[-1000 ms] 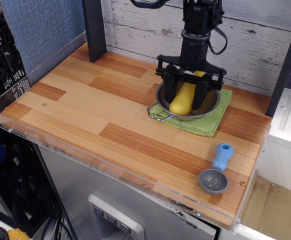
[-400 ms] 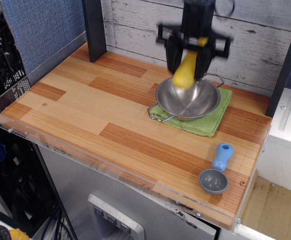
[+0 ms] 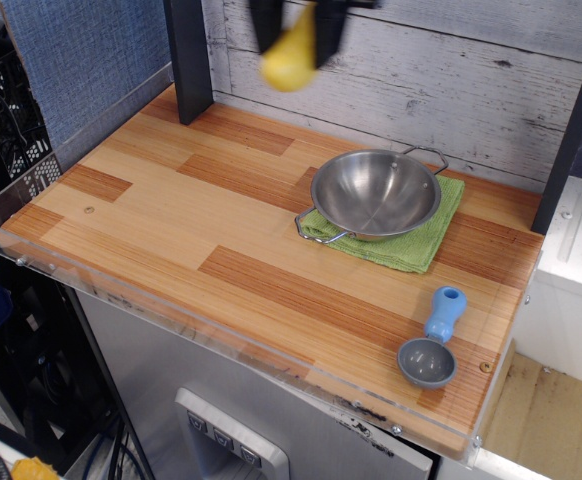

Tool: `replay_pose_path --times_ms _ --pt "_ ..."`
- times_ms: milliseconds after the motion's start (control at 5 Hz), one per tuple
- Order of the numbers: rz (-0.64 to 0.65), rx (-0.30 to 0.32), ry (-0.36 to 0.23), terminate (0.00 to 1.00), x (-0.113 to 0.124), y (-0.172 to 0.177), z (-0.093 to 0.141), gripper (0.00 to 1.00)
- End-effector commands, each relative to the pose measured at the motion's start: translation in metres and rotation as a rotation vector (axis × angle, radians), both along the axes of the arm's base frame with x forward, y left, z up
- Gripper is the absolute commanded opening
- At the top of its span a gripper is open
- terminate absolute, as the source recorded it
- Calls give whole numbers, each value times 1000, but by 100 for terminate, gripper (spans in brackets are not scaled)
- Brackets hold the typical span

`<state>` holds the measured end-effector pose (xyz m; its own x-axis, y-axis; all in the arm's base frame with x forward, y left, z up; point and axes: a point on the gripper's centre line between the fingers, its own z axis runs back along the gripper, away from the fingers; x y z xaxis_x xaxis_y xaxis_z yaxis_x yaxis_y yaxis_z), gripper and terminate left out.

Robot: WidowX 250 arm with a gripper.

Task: Remove banana from vessel and keep it on the center corner of the table

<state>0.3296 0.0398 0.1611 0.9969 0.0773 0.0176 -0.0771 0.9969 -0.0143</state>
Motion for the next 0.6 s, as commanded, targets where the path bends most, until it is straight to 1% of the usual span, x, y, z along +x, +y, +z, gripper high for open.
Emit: replay_pose_path --times_ms 0,200,400 --pt "36 45 37 0 -40 94 -19 0" --pt "90 33 50 0 -59 133 -45 0" --pt "154 28 49 0 -64 162 -63 0"
